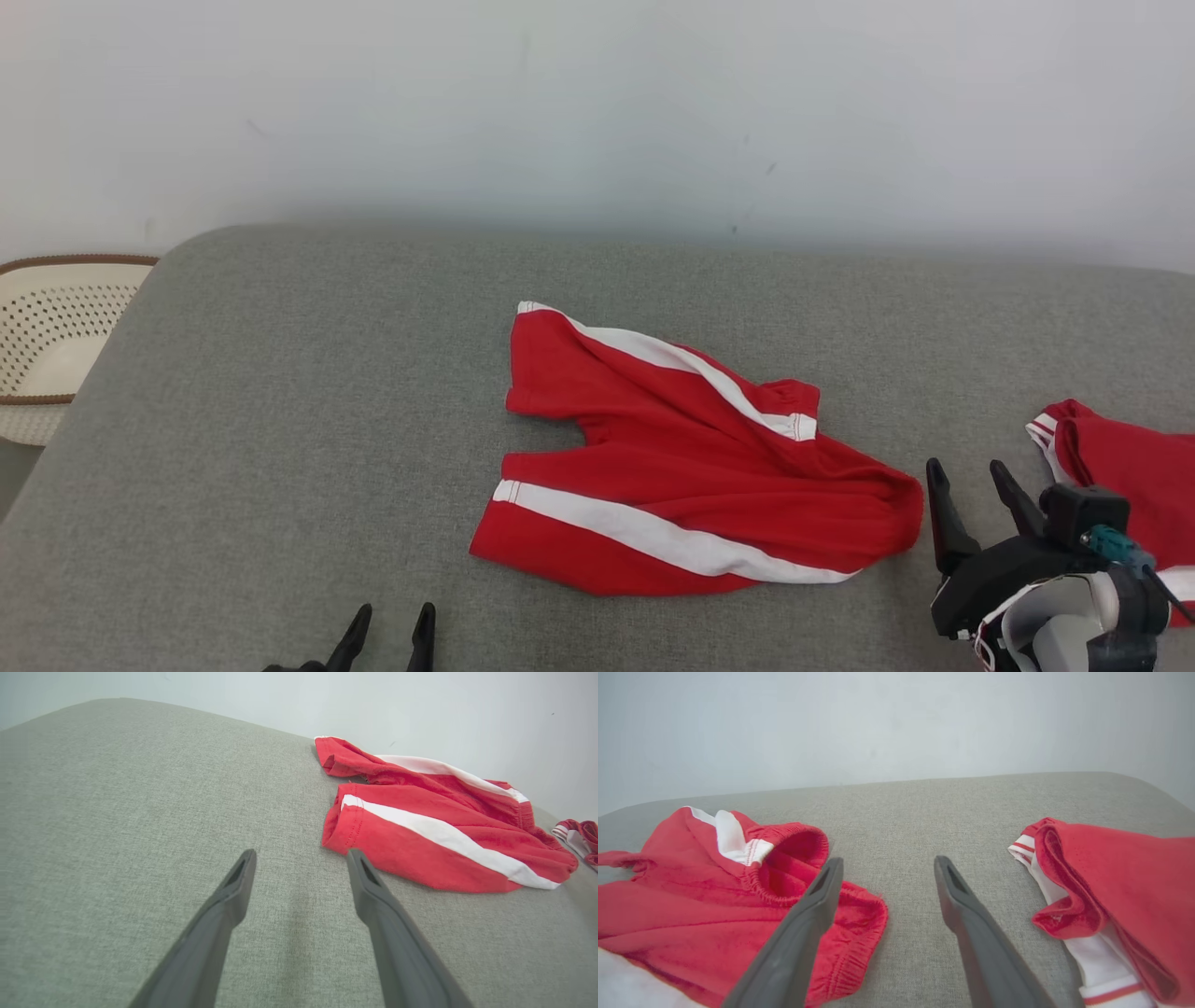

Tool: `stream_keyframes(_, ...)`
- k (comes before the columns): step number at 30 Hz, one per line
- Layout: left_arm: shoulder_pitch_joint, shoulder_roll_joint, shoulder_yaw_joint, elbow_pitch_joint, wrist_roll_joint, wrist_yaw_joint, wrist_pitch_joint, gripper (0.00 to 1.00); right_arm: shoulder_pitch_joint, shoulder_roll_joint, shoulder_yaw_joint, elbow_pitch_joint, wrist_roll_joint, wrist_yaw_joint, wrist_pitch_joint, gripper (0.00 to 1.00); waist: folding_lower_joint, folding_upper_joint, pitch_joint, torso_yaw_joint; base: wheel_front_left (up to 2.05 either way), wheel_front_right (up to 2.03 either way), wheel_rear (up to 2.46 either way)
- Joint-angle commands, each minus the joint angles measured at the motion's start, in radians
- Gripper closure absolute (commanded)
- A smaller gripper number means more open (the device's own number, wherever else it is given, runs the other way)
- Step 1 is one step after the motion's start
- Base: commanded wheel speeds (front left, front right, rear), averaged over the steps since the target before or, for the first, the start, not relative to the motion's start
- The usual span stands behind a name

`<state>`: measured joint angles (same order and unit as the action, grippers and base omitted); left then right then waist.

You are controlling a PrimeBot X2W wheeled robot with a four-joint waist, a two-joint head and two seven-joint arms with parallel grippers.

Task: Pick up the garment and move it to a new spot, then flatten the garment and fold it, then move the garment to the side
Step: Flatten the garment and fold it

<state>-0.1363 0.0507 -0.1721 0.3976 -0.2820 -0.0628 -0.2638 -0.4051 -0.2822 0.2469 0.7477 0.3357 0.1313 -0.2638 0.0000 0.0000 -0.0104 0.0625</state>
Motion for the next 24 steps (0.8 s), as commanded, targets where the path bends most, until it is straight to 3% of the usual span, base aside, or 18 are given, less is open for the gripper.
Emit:
stream_keyframes(1, 0.025, 0.0, 0.01, -0.01, 0.015, 0.006, -0.001, 0.0, 0.025, 0.011, -0.007, -0.03, -0.012, -0.001, 0.0, 0.0, 0.0, 0.0, -0.009, -0.005, 0.0, 0.0, 0.0)
stream_keyframes(11, 0.074, 0.0, 0.07, -0.129, 0.105, 0.048, -0.001, 0.0, 0.182, 0.067, -0.05, -0.214, -0.072, -0.001, 0.0, 0.0, 0.0, 0.0, -0.027, -0.058, 0.0, 0.0, 0.0)
stream_keyframes(24, 0.105, 0.0, 0.069, -0.166, 0.14, 0.078, -0.001, 0.0, 0.271, 0.093, -0.074, -0.295, -0.104, -0.001, 0.0, 0.0, 0.0, 0.0, -0.023, -0.106, 0.0, 0.0, 0.0)
